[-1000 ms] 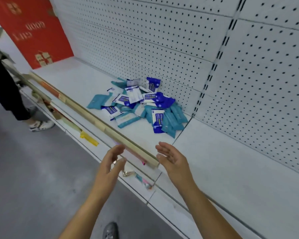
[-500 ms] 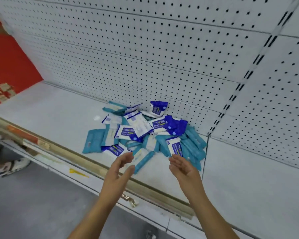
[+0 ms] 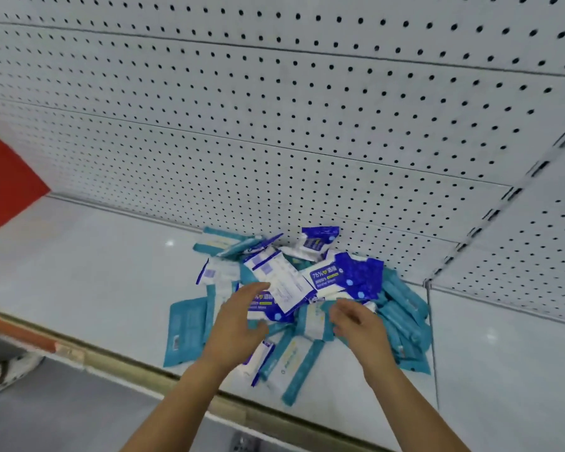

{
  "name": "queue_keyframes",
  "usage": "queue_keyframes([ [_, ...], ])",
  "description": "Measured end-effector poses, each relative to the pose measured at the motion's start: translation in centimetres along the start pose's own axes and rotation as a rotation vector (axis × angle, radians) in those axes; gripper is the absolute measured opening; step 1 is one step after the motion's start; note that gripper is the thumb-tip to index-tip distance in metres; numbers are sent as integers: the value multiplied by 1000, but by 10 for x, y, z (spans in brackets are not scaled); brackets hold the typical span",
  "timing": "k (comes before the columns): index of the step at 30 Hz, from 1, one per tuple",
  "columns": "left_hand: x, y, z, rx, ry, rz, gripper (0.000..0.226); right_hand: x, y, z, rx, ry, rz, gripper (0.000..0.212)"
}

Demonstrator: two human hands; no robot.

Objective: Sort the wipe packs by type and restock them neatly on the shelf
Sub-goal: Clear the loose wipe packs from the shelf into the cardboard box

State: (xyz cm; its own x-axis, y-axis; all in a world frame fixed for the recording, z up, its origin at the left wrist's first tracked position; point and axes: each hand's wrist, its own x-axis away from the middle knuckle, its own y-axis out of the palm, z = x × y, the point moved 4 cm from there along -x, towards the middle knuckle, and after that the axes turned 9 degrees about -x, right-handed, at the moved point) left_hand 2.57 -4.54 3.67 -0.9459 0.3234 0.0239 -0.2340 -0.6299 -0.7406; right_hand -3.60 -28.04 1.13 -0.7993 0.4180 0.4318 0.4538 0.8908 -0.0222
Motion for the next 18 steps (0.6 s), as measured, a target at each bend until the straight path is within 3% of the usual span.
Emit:
queue_keyframes([
  [3, -41, 19, -11, -323, 237, -157, 86, -26, 14, 4, -170, 128, 157, 42],
  [6, -69, 43, -23, -550, 427, -291, 105, -42, 26, 6, -297, 190, 298, 30],
  [9, -88, 49, -33, -604, 530, -309, 113, -57, 47, -3, -369, 214, 449, 40],
  [12, -97, 45, -40, -588, 625, -274, 102, -71, 62, -1, -343, 206, 664, 94],
  [15, -97, 34, -38, -527, 675, -198, 72, -59, 71, -5, -365, 162, 812, 81],
  [18, -97, 16, -36, -434, 632, -258, 69, -53, 66, -2, -467, 158, 816, 59],
])
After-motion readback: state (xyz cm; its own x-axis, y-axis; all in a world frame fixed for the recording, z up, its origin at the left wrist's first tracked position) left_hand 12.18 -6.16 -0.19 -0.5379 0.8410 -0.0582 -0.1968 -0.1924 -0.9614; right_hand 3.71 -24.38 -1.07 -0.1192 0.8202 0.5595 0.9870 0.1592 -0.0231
